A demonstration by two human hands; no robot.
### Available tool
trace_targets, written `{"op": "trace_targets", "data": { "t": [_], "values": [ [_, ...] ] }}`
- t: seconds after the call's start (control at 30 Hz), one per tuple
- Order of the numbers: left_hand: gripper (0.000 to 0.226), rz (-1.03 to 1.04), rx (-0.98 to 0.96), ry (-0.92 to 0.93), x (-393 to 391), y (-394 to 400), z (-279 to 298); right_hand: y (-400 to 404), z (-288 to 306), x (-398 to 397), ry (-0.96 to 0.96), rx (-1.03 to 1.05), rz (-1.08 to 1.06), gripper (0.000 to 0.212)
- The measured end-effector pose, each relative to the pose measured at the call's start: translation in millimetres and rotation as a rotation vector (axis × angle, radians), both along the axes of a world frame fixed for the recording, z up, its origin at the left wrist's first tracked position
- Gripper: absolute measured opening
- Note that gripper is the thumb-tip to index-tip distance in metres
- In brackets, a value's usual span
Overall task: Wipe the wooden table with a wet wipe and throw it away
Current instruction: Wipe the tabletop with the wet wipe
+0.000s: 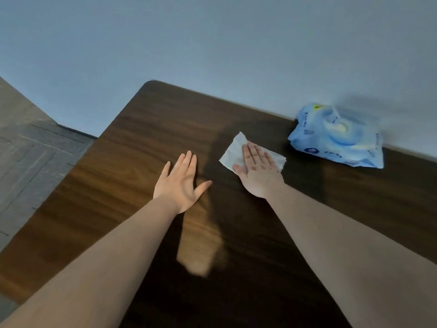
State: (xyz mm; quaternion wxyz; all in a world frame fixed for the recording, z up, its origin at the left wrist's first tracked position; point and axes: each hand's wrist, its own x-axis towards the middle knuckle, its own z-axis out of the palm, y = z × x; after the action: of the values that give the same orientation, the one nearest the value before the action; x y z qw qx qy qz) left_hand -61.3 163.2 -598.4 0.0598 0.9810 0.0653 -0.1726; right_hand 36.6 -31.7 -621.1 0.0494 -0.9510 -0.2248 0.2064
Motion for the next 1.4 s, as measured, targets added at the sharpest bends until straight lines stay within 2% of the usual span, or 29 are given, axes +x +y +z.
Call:
{"op": "trace_targets", "data": {
  "t": [0.23,0.53,0.7,0.83,1.0,1.17,1.4],
  "values": [
    [0.081,-0.26,-0.106,0.012,29,-157,4,-184,2,-26,-0.018,-0.056,-0.246,0.067],
    [0.082,-0.573,-0.112,0.055,47,-349,-2,-401,-4,-59,-0.039,-0.073,-0.671,0.069],
    [0.086,-0.655,-0.087,0.059,45,-426,-8,-503,-1,-78,-0.041,-0.112,-0.888,0.07],
    [0.094,-0.66,-0.032,0.106,41,-458,-15,-563,-1,-102,-0.067,-0.126,-1.006,0.072],
    [0.098,-0.644,-0.033,0.083,39,-464,-18,-603,-4,-115,-0.067,-0.163,-1.089,0.072],
    [0.098,-0.634,-0.014,0.09,39,-466,-19,-594,-2,-112,-0.046,-0.179,-1.118,0.069],
    [0.09,-0.612,-0.124,0.096,36,-451,-8,-523,1,-91,0.022,-0.134,-0.926,0.067]
  ]
}}
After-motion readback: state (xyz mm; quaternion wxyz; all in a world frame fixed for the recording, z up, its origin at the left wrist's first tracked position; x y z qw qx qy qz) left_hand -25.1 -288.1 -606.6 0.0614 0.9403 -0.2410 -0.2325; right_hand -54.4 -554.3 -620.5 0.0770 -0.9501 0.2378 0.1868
